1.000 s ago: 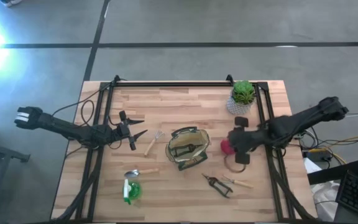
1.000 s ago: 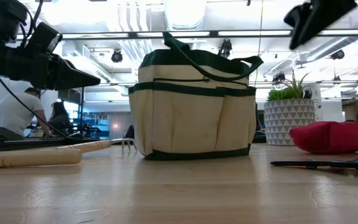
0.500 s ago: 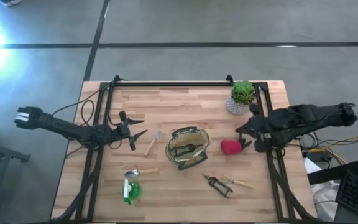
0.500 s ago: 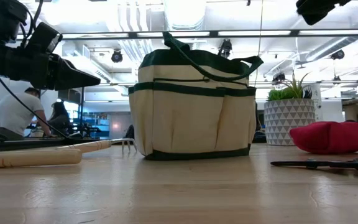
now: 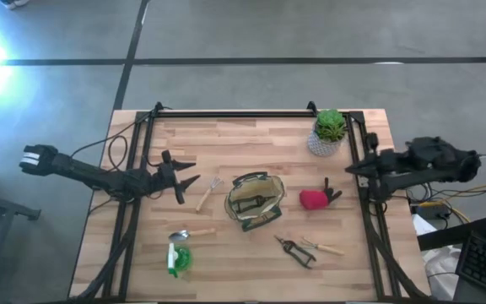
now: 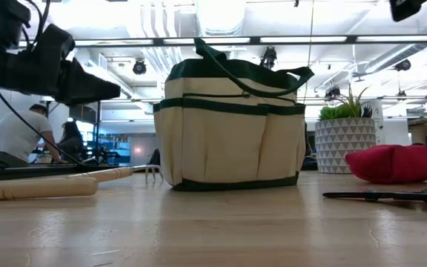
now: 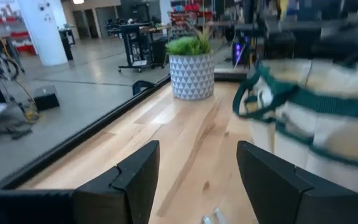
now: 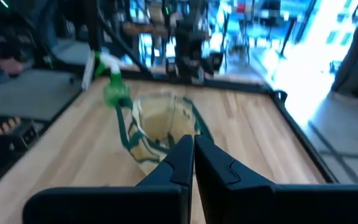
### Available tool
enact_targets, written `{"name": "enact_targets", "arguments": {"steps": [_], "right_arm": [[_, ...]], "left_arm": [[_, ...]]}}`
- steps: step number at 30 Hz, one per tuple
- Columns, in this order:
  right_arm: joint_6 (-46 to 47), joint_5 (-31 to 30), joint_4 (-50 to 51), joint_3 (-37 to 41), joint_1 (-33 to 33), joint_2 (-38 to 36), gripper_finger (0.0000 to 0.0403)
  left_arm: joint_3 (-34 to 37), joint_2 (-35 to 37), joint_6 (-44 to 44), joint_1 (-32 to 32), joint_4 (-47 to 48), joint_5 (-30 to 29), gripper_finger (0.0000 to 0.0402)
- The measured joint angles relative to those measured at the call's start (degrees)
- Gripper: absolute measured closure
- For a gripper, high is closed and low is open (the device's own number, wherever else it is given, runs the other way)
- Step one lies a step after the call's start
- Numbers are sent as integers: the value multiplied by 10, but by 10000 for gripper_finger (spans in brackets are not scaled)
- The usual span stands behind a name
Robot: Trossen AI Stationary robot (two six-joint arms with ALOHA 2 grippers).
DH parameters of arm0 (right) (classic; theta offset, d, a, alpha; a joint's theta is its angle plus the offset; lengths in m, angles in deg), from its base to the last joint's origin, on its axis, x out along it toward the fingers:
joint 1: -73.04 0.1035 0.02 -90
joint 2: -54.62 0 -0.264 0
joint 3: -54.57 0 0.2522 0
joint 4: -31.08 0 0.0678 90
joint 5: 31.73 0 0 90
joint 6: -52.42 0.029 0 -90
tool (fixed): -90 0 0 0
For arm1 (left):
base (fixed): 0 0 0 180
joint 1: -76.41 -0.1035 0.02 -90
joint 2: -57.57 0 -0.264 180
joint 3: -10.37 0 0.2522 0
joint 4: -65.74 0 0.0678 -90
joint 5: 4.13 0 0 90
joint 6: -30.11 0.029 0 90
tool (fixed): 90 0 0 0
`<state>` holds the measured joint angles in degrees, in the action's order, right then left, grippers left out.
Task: Pick & Place Garden tools in Gardening bag
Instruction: Put the green spray bottle into the green gardening bag
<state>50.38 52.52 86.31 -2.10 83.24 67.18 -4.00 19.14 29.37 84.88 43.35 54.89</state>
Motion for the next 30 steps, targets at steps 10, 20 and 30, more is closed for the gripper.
{"name": "enact_targets", "arguments": {"steps": [10,20,30], "right_arm": [[-17,-5,26,7,0,-125,394],[-14,-17,30,-9,0,-79,394],[-14,-17,30,-8,0,-57,394]], "left_arm": [[-38,1,-45,0,5,61,183],[-295,-13,-134,9,464,94,184],[-504,-55,-266,82,742,105,184]]}}
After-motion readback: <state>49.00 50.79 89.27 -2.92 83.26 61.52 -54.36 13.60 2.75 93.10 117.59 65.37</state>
